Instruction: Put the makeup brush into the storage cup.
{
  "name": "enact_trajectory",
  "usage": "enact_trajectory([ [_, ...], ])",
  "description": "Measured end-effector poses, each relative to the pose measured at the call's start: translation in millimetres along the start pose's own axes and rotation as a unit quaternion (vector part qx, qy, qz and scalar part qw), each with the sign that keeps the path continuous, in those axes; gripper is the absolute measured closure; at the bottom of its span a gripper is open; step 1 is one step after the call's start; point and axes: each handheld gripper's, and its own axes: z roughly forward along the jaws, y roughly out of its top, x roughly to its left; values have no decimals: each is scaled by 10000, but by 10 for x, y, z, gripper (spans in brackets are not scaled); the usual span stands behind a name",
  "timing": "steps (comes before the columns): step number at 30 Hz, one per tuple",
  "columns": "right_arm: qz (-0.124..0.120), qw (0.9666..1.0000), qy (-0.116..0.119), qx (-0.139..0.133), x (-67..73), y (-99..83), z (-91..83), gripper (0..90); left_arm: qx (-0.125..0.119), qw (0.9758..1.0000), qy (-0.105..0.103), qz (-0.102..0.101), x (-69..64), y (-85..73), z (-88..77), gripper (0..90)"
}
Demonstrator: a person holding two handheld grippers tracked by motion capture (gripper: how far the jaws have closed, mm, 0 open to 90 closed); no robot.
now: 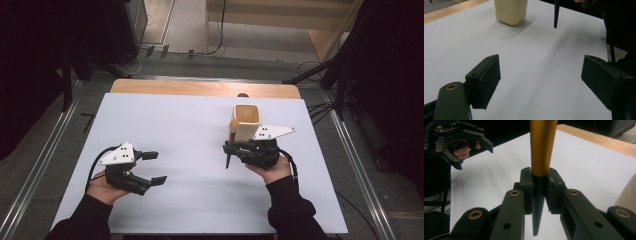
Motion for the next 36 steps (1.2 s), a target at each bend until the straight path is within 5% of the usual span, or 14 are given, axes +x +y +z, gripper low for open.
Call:
enact_trajectory([
  [36,49,9986,-522,-109,-301,400,-273,787,-173,9995,144,-202,15,-88,-108,153],
])
